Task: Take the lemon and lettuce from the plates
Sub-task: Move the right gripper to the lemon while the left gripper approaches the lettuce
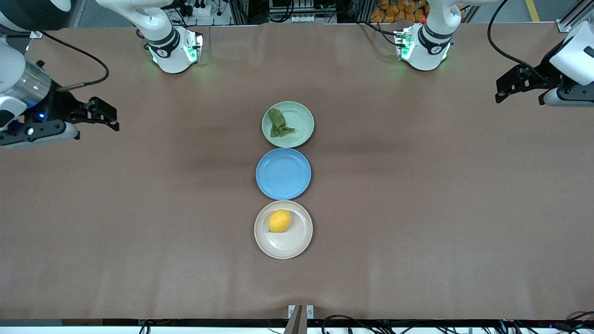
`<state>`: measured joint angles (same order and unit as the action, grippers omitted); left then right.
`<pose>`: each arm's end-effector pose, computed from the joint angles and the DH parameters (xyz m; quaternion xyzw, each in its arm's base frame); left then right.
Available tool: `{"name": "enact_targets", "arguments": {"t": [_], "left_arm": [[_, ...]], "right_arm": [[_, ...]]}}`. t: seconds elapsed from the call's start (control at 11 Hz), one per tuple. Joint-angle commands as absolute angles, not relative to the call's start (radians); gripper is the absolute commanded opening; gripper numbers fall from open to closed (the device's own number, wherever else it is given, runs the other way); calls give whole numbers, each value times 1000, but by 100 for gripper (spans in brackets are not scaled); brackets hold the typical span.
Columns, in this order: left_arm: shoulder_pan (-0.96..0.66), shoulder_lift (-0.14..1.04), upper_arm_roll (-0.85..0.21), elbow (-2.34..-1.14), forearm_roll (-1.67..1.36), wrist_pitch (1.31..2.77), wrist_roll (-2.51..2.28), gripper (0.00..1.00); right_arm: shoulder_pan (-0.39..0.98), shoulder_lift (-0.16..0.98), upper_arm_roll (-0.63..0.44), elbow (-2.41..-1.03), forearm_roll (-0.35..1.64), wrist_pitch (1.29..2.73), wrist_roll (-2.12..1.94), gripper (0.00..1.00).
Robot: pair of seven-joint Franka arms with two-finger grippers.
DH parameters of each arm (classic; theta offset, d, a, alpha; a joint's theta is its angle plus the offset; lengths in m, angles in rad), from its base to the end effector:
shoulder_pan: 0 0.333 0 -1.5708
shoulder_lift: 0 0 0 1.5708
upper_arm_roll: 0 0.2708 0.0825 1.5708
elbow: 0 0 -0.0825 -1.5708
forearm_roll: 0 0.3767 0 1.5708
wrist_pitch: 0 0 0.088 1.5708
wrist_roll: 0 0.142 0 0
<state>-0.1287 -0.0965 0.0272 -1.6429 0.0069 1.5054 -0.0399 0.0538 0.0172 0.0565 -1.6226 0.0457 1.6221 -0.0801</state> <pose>0.5102 -0.0504 0.5566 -0.9993 0.0307 0.0203 0.0036 0.5501 0.0671 0.5153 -0.9953 -0.0937 0.0092 0.0232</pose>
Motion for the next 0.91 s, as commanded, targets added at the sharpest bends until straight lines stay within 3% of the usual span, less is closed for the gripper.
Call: {"name": "enact_targets", "arguments": {"t": [0.0,0.82], "left_arm": [[-129,-28,23,-1628,-28,1511,-34,100],[-290,264,-51,-1629,-29,1710,-304,100]], "right_arm": [[133,76,57,-1624,46,1679,119,100],[365,489,67,-1565,14,2172,812,100]]}}
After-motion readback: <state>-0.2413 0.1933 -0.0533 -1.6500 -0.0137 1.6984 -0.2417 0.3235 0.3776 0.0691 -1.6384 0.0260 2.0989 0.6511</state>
